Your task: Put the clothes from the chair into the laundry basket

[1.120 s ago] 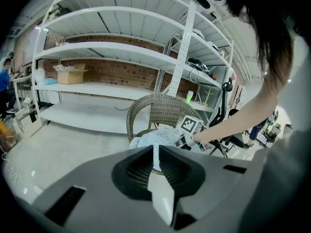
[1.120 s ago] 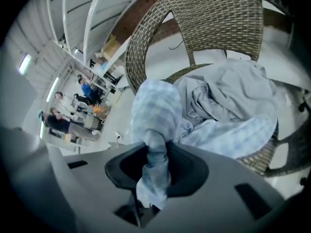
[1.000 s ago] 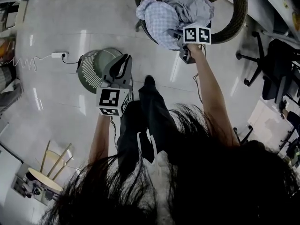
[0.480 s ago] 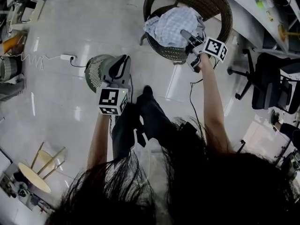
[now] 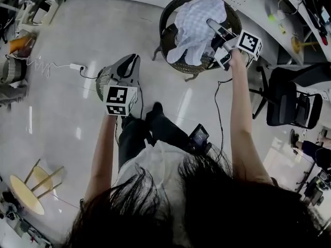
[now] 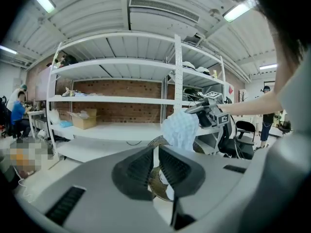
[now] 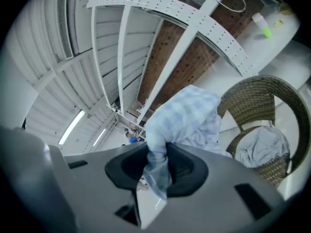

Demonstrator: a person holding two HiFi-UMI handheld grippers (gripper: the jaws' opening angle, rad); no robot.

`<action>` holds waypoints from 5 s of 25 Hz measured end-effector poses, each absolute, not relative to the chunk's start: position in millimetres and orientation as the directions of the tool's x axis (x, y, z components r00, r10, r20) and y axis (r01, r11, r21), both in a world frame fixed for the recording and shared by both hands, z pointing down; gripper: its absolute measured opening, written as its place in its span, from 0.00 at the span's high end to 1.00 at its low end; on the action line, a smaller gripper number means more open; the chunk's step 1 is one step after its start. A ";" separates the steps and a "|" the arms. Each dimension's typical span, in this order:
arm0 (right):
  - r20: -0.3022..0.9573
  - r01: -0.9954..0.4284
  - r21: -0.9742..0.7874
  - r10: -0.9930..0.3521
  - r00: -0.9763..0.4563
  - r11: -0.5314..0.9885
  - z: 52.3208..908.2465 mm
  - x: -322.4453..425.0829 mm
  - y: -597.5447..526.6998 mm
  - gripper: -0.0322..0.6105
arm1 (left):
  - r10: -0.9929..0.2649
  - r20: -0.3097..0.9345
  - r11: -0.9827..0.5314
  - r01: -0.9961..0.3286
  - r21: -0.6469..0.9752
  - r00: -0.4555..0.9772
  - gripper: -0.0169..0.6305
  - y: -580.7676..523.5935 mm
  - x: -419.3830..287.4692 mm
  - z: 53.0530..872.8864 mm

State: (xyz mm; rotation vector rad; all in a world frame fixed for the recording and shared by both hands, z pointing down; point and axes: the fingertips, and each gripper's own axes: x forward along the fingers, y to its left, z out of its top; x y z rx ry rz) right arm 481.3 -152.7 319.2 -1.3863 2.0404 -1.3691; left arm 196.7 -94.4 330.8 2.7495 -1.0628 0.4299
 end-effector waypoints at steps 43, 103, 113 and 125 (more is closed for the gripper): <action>0.460 -0.543 -0.816 -0.346 -0.818 0.199 457.8 -53.6 -89.7 0.78 | -0.737 0.456 -0.475 -0.862 0.177 0.499 0.93 -53.1 -173.9 420.5; 0.481 -0.795 -0.567 -0.696 -0.533 0.216 465.7 -5.5 -109.4 0.69 | -0.654 0.390 -0.574 -0.761 0.302 0.648 0.93 -88.9 -102.4 422.3; 0.452 -0.811 -0.570 -0.773 -0.445 0.134 445.4 113.7 -90.8 0.74 | -0.554 0.354 -0.716 -0.648 0.260 0.754 0.93 -86.6 16.7 386.7; 0.487 -0.805 -0.591 -0.773 -0.406 0.051 479.2 289.8 -105.2 0.74 | -0.499 0.429 -0.725 -0.634 0.270 0.753 0.93 -114.3 182.9 409.4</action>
